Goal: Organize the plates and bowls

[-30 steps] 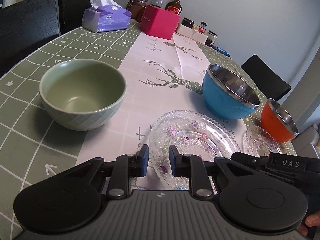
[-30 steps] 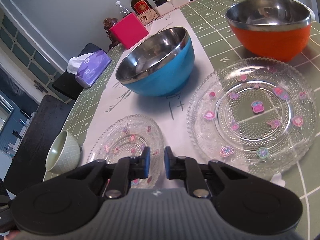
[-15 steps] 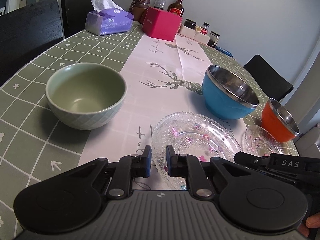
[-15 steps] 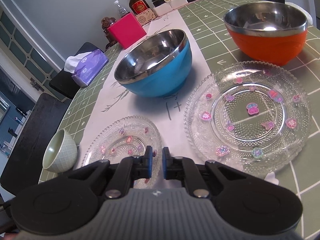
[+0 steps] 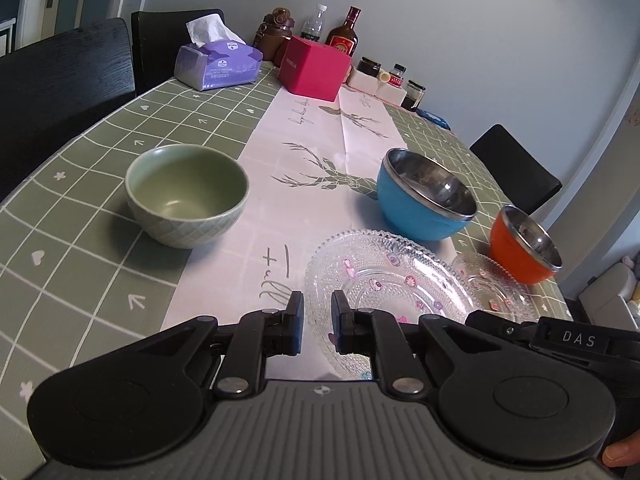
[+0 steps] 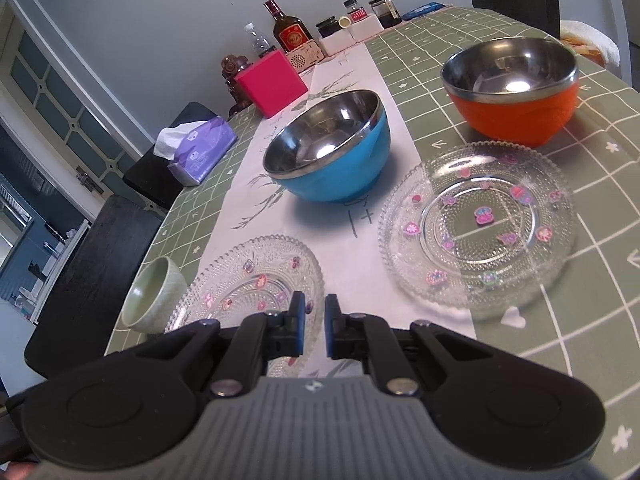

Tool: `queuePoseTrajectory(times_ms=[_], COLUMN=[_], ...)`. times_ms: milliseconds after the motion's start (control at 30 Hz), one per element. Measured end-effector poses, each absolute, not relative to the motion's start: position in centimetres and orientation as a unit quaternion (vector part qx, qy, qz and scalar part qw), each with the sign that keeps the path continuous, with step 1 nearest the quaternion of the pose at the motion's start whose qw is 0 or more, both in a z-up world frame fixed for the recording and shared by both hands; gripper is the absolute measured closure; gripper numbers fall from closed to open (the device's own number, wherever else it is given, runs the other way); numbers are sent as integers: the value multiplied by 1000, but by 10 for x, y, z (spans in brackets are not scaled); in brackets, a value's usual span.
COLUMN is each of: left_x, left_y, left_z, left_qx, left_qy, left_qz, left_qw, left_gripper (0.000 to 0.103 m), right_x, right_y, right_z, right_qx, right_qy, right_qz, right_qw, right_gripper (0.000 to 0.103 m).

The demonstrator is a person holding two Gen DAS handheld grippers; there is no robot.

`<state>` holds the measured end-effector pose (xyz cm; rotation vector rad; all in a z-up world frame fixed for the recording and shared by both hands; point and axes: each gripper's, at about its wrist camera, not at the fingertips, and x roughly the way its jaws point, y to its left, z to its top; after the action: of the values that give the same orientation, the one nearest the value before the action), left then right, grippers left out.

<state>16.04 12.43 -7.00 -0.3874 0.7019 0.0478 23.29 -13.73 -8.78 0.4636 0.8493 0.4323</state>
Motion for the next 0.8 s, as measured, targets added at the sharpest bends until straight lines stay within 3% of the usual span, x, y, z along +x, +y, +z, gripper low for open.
queuePoseTrajectory(times_ms=[800], left_x=[69], left_y=[122], left_z=[-86], left_qx=[-223], left_qy=[349], left_qz=[20], left_qw=[910], left_gripper=[89], right_x=[118], right_y=[-160], right_z=[-104], right_qx=[253], right_qy=[420], right_qz=[203], right_qw=[848], right_gripper=[96])
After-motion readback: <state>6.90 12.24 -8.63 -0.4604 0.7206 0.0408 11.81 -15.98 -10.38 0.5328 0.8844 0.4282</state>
